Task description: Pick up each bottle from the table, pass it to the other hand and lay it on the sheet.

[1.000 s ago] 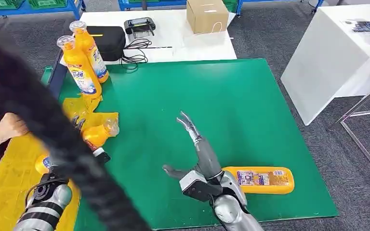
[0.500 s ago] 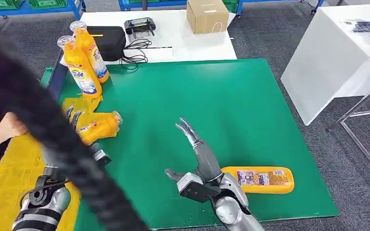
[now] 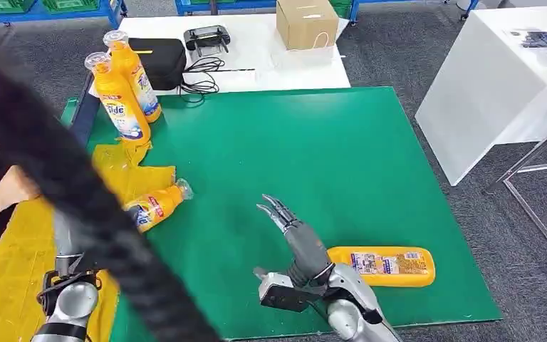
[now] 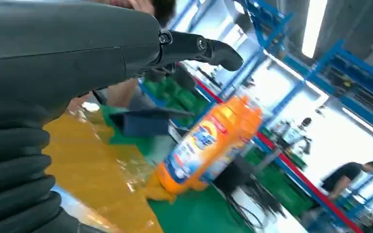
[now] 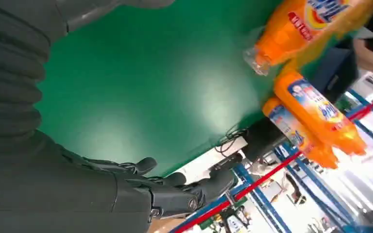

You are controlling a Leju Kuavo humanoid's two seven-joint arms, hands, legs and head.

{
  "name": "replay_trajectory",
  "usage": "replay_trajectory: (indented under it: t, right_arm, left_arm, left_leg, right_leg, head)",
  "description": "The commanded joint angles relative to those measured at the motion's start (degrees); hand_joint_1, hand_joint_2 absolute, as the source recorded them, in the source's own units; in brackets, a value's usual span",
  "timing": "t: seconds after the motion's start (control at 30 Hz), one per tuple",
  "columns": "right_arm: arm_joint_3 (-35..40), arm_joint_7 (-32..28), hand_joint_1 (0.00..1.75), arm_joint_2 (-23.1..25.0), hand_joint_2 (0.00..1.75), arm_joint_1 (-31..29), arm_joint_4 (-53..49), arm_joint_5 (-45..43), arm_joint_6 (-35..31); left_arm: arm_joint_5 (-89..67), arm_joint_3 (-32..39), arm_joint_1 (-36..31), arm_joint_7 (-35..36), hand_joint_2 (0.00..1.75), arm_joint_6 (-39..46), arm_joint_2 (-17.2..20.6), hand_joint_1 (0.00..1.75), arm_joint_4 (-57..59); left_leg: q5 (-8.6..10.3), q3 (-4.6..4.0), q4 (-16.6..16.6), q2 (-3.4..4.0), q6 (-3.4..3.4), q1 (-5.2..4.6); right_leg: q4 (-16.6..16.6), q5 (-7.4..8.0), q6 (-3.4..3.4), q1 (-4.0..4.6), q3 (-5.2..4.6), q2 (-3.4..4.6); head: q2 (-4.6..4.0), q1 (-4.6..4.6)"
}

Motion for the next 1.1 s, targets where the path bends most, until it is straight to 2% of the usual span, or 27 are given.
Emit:
replay_trajectory:
  t: [0.03,0.07,0.2,0.3,0.6,0.8,1.1]
  right_arm:
    - [-0.30,4.56,0.00,-13.75,1.75,0.54,3.14,9.65,1.00]
    - [-2.04,5.23,0.00,-14.95,1.75,0.65,3.63,9.49,1.07]
    - [-6.36,6.00,0.00,-17.45,1.75,0.66,3.97,9.27,2.40]
    - [-6.64,5.76,0.00,-17.46,1.75,0.64,3.81,9.06,2.65]
    - [-10.60,8.23,0.00,-19.66,1.75,0.65,4.53,9.71,4.37]
    - [-10.18,9.79,0.00,-20.98,1.75,-0.06,5.52,11.57,5.76]
    - [-11.35,6.22,0.00,-23.88,1.75,1.62,1.35,5.87,8.63]
  left_arm:
    - [25.23,9.77,5.76,2.26,1.75,-23.06,-6.38,0.00,-5.63]
    - [28.11,10.60,6.67,2.19,1.75,-25.84,-6.47,0.00,-5.25]
    - [30.25,11.90,8.08,1.60,1.75,-28.08,-7.64,0.00,-4.19]
    - [30.24,11.84,7.71,1.61,1.75,-28.04,-7.80,0.00,-3.84]
    - [30.56,11.17,7.88,2.30,1.75,-28.87,-8.48,0.00,-2.71]
    - [30.56,10.91,7.92,2.30,1.75,-28.91,-8.60,0.00,-2.67]
    - [30.64,10.55,8.57,2.14,1.75,-28.64,-8.50,0.00,-3.12]
  left_leg:
    - [-0.13,0.32,-0.04,0.01,0.04,0.05]
    - [-0.17,0.35,-0.03,0.02,0.05,0.06]
    - [-0.17,0.32,-0.03,0.05,0.06,-0.02]
    - [-0.08,0.14,-0.01,0.00,0.04,-0.06]
    - [-0.14,0.25,0.00,-0.02,0.05,0.01]
    - [-0.13,0.23,-0.01,0.02,0.04,-0.01]
    - [-0.15,0.23,0.02,0.02,0.03,-0.01]
  right_leg:
    - [-0.18,-0.08,0.00,0.07,0.40,-0.06]
    - [-0.21,-0.10,0.01,0.08,0.45,-0.07]
    - [-0.15,-0.11,0.02,0.00,0.38,-0.01]
    - [-0.07,-0.05,0.00,-0.06,0.17,-0.04]
    - [-0.13,-0.09,-0.01,0.00,0.32,-0.08]
    - [-0.11,-0.07,-0.02,-0.01,0.29,-0.03]
    - [-0.09,-0.09,-0.03,-0.01,0.28,-0.03]
  head:
    - [0.00,0.00]
    - [0.00,0.02]
    - [0.00,0.02]
    - [0.00,0.00]
    - [0.00,0.00]
    - [0.00,0.00]
    - [0.00,-0.02]
